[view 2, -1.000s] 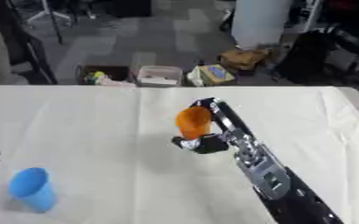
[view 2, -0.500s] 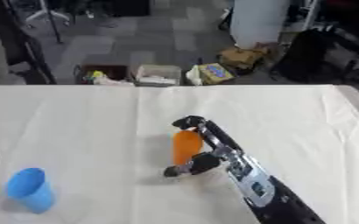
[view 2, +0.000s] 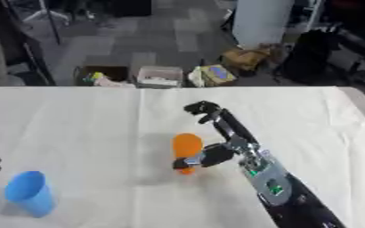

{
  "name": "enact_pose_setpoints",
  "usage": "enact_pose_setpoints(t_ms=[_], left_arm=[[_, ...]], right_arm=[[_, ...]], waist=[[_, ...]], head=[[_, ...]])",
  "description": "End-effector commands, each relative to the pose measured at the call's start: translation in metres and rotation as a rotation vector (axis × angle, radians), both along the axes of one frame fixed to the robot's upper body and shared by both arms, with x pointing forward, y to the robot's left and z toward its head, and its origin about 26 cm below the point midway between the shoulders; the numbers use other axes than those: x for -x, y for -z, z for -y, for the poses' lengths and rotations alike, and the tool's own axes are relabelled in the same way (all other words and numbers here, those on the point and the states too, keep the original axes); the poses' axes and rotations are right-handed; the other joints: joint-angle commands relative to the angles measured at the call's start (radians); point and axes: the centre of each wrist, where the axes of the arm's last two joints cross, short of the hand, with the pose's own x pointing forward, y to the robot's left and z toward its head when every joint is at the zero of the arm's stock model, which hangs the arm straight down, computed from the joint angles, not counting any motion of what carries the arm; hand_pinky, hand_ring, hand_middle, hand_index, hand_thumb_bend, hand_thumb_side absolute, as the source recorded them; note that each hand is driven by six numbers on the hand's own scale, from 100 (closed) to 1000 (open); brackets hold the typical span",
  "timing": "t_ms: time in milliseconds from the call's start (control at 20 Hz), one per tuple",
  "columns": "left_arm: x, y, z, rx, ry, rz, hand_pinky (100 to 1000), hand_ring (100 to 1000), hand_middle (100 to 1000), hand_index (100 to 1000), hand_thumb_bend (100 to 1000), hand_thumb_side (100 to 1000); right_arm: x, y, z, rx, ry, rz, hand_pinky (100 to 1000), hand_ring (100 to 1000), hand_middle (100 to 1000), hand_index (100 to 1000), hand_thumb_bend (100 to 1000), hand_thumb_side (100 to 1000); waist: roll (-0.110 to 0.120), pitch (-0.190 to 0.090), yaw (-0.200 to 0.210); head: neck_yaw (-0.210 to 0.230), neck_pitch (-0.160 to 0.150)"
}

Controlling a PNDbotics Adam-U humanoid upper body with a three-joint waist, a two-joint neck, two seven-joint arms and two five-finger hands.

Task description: Pour the contents of one cup into another cup.

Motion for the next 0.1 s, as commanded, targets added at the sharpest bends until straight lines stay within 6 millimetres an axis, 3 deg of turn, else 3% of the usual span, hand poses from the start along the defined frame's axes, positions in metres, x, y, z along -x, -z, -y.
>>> enact_pose_setpoints(t_ms=[50, 100], left_arm=[[0.0011, -0.0058, -0.0071, -0.014, -0.024, 0.036, 521, 526, 590, 734, 984, 799], [0.0017, -0.0056, -0.0081, -0.016, -0.029, 0.037, 522, 531, 600, 741, 987, 799]], right_arm=[[0.0107, -0.0311, 0.0173, -0.086, 0.04, 0.075, 677, 794, 763, 828, 937, 363], [0.0145, -0.0351, 0.0201, -0.114, 0.045, 0.081, 666, 789, 760, 825, 926, 354]], waist=[[-0.002, -0.018, -0.004], [-0.003, -0.018, -0.006]], head=[[0.013, -0.009], [0.017, -0.008]])
